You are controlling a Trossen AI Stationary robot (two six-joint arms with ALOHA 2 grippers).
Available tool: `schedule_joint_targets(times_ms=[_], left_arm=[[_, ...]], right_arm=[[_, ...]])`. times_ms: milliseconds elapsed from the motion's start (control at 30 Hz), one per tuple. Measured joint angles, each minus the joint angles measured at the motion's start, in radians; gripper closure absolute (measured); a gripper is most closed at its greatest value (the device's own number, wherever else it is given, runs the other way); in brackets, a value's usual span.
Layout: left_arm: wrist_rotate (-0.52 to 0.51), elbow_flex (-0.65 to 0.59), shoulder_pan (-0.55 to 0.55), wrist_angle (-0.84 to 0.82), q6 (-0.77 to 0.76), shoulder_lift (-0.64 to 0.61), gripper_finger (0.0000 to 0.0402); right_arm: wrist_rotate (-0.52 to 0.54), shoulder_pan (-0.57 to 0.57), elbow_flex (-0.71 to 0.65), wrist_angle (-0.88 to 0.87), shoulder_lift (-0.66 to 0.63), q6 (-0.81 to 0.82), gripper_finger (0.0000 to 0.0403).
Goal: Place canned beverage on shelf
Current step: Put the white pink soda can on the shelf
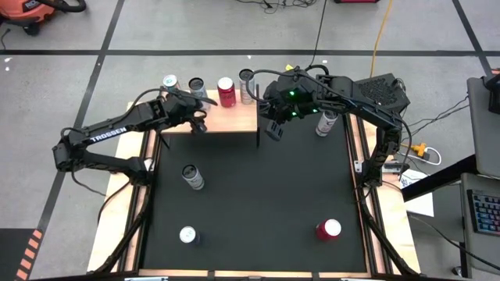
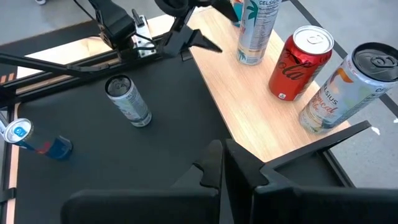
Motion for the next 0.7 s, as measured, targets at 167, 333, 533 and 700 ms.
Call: schedule_joint_targets(times_ms=[167,333,533,700], left_arm=[[-0.003,0.000,0.018,0.000,0.000,0.001,0.0110],[-0.002,0.000,0.033,0.029,-0.001,0.001,0.0110],[0.016,0.000,0.043,0.072,-0.001,0.001,0.0110],[0.028,0.000,0.044,0.082,-0.001,0.001,0.0110]], right_arm=[[0.000,0.000,0.000,0.000,0.000,-0.004,0.0403],[0.000,0.000,0.000,0.000,0.000,-0.008,0.0403],[0.000,0.000,0.000,0.000,0.000,-0.008,0.0403],[0.000,0.000,0.000,0.000,0.000,-0.008,0.0403]])
